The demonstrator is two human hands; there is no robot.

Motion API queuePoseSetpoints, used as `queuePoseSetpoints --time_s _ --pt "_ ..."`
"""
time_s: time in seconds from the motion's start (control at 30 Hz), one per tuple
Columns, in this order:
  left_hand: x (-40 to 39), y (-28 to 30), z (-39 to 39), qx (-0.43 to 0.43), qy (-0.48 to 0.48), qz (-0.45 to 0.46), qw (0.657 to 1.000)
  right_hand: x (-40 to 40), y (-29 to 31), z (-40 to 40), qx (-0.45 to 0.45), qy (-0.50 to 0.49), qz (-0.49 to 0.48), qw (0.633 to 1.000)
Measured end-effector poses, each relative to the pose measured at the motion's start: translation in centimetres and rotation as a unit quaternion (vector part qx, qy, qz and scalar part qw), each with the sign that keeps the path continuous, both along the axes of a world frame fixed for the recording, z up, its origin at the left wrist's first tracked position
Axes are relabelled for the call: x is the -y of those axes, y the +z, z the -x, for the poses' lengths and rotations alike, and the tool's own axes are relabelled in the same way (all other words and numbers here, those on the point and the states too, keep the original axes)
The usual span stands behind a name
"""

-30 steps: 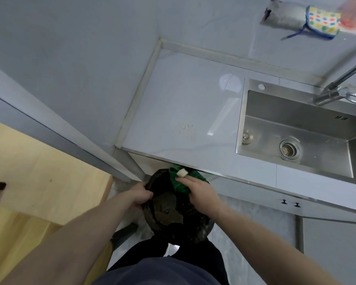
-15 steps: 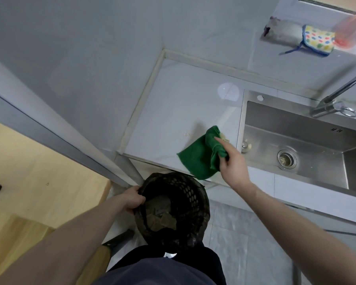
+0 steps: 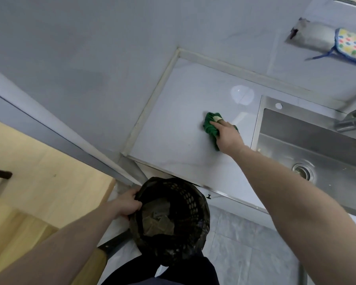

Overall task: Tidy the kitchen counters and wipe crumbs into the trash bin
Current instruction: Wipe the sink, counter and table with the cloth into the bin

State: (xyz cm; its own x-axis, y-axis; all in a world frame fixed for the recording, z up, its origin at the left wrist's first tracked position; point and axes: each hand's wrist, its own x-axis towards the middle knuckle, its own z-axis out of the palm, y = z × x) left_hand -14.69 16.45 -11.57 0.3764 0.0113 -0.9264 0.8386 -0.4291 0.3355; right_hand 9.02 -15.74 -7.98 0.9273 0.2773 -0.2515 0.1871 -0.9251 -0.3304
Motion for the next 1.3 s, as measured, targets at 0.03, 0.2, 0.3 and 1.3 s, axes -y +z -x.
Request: queuePoseSetpoints --time_s 0.03,0.2,0.3,1.3 --pt "0.0 -0.2 0.0 0.000 0.001 0.001 1.000 -0.4 -0.9 -0.2 -0.029 0.002 0.014 0.999" --pt "-0.3 -1.1 0.0 -0.004 0.009 -0.001 1.000 -2.2 -3.5 -0.5 -0.078 -0.020 0.032 0.996" --pt "-0.3 -1.3 0.1 -0.010 0.008 -0.006 1.000 -3.0 -3.5 0.0 -0.067 0.004 0.020 0.998" --pt "-2.7 0.1 -1.7 0.017 -0.073 -0.038 0.996 -2.9 5.8 7.1 0.030 -0.039 -0.265 0.963"
